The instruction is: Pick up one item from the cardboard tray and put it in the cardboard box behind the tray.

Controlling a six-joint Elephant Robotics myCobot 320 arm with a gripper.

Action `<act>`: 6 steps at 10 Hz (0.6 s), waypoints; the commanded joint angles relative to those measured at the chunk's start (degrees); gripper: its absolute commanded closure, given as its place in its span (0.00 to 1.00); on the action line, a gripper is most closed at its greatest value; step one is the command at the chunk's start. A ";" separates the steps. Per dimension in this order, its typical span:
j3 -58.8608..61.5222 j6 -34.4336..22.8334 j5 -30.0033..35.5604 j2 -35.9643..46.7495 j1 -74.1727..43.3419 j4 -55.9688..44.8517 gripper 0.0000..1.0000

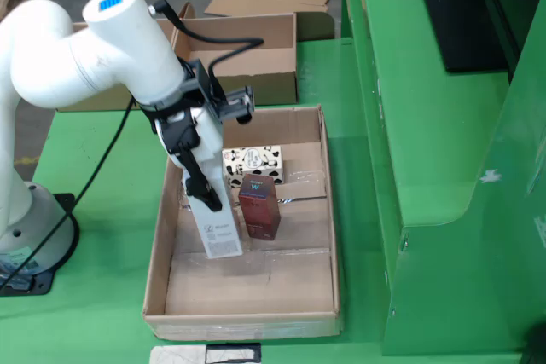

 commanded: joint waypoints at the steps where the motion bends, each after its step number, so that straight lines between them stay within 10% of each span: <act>1: 25.13 -0.73 -2.17 2.11 1.40 3.73 1.00; 6: 25.13 -2.24 -5.23 -0.24 2.36 16.86 1.00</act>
